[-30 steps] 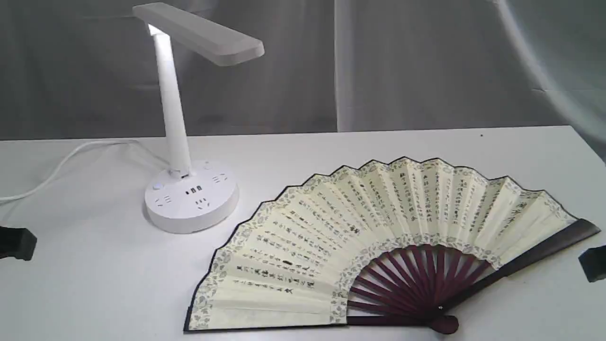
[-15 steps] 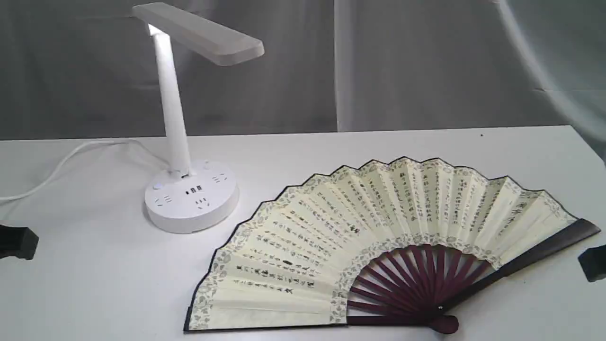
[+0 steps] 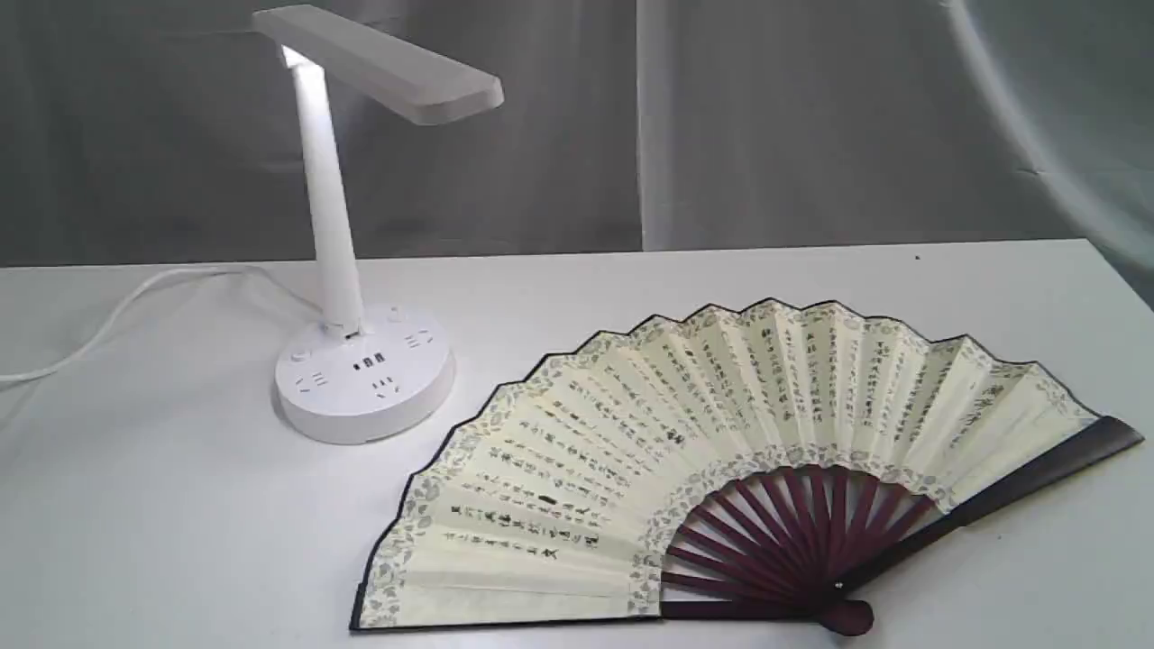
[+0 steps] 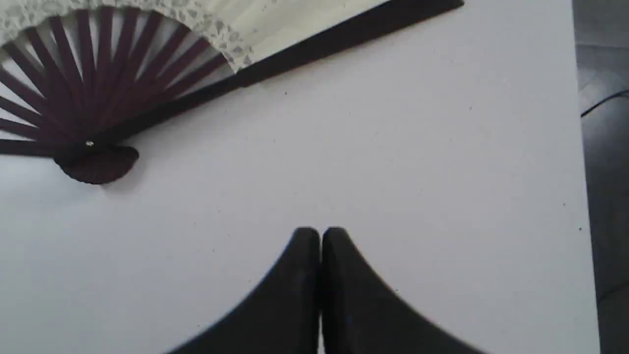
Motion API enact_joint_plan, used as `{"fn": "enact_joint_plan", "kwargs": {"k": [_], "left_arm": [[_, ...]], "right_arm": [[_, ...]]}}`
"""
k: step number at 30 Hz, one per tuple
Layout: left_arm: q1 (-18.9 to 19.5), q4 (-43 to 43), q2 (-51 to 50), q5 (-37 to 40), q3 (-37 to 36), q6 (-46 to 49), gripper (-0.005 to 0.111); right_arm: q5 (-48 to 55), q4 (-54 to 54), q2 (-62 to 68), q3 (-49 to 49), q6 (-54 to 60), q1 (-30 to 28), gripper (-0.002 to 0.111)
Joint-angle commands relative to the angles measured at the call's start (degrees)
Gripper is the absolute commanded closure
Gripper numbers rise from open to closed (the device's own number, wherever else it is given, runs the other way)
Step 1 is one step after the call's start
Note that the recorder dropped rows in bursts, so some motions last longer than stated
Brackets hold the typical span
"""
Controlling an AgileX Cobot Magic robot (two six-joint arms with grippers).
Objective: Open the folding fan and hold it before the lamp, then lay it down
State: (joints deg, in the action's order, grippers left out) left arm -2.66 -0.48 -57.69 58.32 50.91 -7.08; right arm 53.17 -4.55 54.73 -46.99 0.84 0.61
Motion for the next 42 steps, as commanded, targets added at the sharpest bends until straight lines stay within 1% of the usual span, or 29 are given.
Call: {"fn": "enact_joint_plan", "kwargs": {"k": [1,7,15,20,27,29,33,36,40,42], "left_arm": [[-0.23,-0.26,5.48,0.74,0.42,-0.38,0.107],[-0.23,-0.26,16.92,3.58,0.42,-0.38,0.107],[-0.23,0.11,33.95,3.37,0.42,-0.38,0.107],[-0.23,2.53,44.03,2.26,0.42,-0.47,0.107],[-0.23,2.48,57.63,2.26,0.42,-2.31,0.107],[-0.23,3.14,57.69,2.74,0.42,-2.16,0.107],[-0.23,4.57,57.69,11.64,2.19,-2.12,0.107],[-0.23,4.57,57.69,11.60,1.53,-2.66,0.107],[-0.23,5.62,57.69,3.78,-1.08,-2.66,0.107],[-0.23,5.62,57.69,-1.64,-3.30,-2.54,0.107]], "right_arm": [[1.23,0.02,-5.24,0.32,0.37,0.02,0.108],[3.78,-1.03,-17.01,0.32,0.37,0.02,0.108],[6.88,-1.42,-32.00,0.32,0.37,0.02,0.108],[9.51,-1.42,-41.30,0.32,0.27,0.02,0.108],[15.08,-1.46,-54.73,0.32,0.27,0.02,0.108],[16.79,-1.93,-54.73,0.32,0.27,0.02,0.108],[16.79,-2.73,-54.73,-0.12,0.27,0.02,0.108],[16.79,-2.83,-54.73,-0.12,0.27,0.02,0.108],[16.79,-2.83,-54.73,-0.12,0.27,0.02,0.108],[13.97,-2.96,-54.73,-0.12,0.27,0.02,0.108]]}}
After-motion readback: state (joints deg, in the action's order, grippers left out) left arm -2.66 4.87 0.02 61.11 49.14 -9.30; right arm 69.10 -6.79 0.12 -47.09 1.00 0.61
